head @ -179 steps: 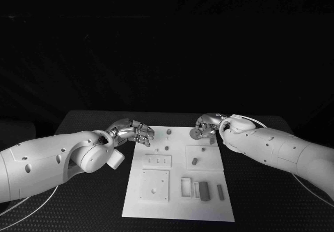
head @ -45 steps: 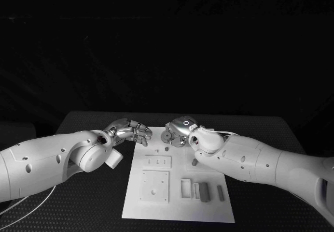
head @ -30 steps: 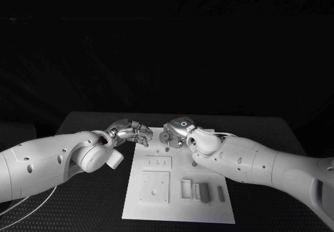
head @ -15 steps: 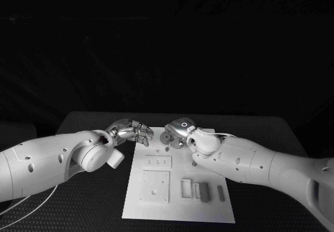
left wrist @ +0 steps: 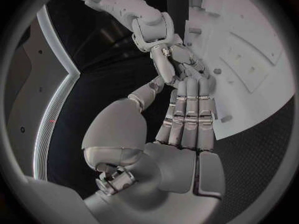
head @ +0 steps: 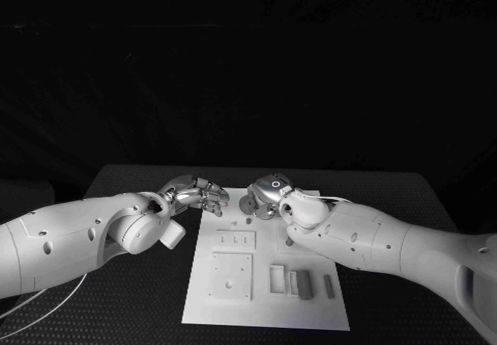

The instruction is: Assemble the parts on the task board

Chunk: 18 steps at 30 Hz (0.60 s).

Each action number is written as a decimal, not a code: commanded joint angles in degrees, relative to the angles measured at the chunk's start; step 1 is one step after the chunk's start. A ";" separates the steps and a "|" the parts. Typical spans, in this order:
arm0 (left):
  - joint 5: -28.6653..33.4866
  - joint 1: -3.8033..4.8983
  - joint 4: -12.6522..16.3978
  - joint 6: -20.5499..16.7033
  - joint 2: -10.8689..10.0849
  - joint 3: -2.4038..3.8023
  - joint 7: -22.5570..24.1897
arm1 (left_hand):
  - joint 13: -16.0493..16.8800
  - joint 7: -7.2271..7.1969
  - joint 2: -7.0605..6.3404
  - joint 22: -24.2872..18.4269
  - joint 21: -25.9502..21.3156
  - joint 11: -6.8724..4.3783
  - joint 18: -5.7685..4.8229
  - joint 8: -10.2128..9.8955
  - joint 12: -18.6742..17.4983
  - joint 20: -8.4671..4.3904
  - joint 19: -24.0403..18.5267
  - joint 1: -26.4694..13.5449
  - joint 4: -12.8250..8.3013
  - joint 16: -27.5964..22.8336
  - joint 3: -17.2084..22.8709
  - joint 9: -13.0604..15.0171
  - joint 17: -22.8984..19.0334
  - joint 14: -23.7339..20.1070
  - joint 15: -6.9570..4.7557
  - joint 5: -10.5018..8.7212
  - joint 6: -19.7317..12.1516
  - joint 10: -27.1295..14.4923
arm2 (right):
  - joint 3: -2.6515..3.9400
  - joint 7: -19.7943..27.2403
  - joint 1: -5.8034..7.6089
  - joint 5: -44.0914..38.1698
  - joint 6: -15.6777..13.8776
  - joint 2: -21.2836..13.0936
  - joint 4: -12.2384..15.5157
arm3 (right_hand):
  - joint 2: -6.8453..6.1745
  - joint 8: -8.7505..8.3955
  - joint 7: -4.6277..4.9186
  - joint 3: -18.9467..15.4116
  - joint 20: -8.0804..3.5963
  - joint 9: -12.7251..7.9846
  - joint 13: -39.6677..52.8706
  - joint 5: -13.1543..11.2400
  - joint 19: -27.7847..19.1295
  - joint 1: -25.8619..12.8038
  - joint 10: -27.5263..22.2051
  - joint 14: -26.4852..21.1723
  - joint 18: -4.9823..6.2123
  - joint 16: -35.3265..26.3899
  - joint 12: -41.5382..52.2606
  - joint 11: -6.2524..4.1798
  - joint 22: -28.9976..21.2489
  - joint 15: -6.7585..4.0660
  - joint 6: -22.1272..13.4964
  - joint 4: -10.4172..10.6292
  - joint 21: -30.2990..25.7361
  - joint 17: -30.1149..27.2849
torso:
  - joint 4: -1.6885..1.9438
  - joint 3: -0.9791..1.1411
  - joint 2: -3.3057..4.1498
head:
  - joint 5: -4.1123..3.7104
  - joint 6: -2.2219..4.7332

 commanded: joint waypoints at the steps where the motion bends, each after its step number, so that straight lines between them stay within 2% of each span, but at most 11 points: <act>1: -0.15 0.06 0.05 0.33 0.16 0.05 0.58 | 0.09 -0.03 0.02 0.08 -0.32 0.07 -0.15 -0.27 -0.19 -0.02 -0.06 -0.63 0.27 -0.31 -0.06 0.09 0.08 0.18 0.15 -0.24 -0.33 -0.17 | -0.10 0.48 -0.09 1.49 0.15 0.15 -0.07 | -0.62 -1.20 3.81 0.47 -0.17 -0.83 -0.11 0.37 -0.14 0.30 -0.22 -0.06 1.79 -0.28 0.04 0.84 0.56 0.81 0.85 0.08 -0.37 -0.03 | 0.01 0.00 0.01 | 0.01 0.02; 3: -0.15 0.06 0.05 0.32 0.16 0.05 0.56 | 0.10 -0.03 0.02 0.08 -0.33 0.07 -0.16 -0.28 -0.19 -0.01 -0.06 -0.63 0.28 -0.32 -0.06 0.09 0.09 0.18 0.15 -0.24 -0.33 -0.17 | -0.10 0.61 -0.09 1.98 -0.07 0.19 0.04 | -1.10 -2.55 4.56 0.51 -0.12 -1.57 -0.21 0.37 -0.12 0.46 -0.49 -0.16 1.79 -0.32 0.11 1.54 0.55 1.45 -1.45 0.22 -0.51 -0.01 | 0.02 0.01 0.03 | -0.01 0.03; 5: -0.15 0.06 0.02 0.34 0.17 0.05 0.57 | 0.11 -0.03 0.01 0.08 -0.33 0.07 -0.16 -0.28 -0.20 -0.02 -0.06 -0.64 0.28 -0.33 -0.06 0.09 0.09 0.18 0.15 -0.24 -0.34 -0.17 | -0.11 0.68 -0.09 2.25 -0.21 0.18 0.14 | -1.17 -2.91 4.77 0.56 -0.08 -1.80 -0.27 0.37 -0.11 0.57 -0.59 -0.19 1.79 -0.32 0.17 1.77 0.56 1.70 -2.08 0.34 -0.58 0.01 | 0.03 -0.01 0.02 | -0.01 0.03; 9: -0.15 0.06 0.02 0.35 0.18 0.05 0.56 | 0.12 -0.02 0.01 0.09 -0.34 0.07 -0.15 -0.29 -0.21 -0.02 -0.06 -0.64 0.28 -0.34 -0.06 0.09 0.11 0.19 0.15 -0.24 -0.35 -0.18 | -0.11 0.96 -0.09 2.86 -0.70 0.13 0.40 | -1.17 -3.26 4.82 0.59 -0.01 -2.07 -0.37 0.35 -0.13 0.81 -0.73 -0.25 1.79 -0.33 0.24 1.85 0.59 1.82 -2.79 0.39 -0.66 0.02 | 0.02 -0.04 0.00 | 0.01 -0.03; 14: -0.15 0.06 -0.03 0.37 0.18 0.05 0.53 | 0.13 -0.02 0.01 0.10 -0.35 0.08 -0.15 -0.30 -0.22 -0.02 -0.06 -0.65 0.28 -0.36 -0.07 0.09 0.13 0.20 0.15 -0.24 -0.36 -0.18 | -0.11 1.14 -0.09 3.19 -1.42 0.11 0.46 | -1.14 -4.07 4.32 0.51 0.07 -2.58 -0.60 0.33 -0.07 1.16 -0.80 -0.26 1.79 -0.33 0.41 1.40 0.67 1.46 -4.67 0.45 -0.73 0.06 | 0.02 -0.02 0.01 | 0.03 -0.09; 18: -0.15 0.06 -0.06 0.37 0.21 0.05 0.52 | 0.14 -0.02 0.01 0.10 -0.35 0.08 -0.15 -0.30 -0.22 -0.02 -0.06 -0.65 0.28 -0.38 -0.07 0.10 0.14 0.20 0.15 -0.23 -0.36 -0.19 | -0.11 1.26 -0.08 3.46 -1.28 0.04 0.45 | -1.05 -4.12 4.23 0.49 0.08 -2.62 -0.65 0.33 -0.05 1.20 -0.80 -0.25 1.79 -0.33 0.44 1.32 0.69 1.38 -4.86 0.48 -0.73 0.06 | 0.03 -0.03 -0.01 | 0.01 -0.12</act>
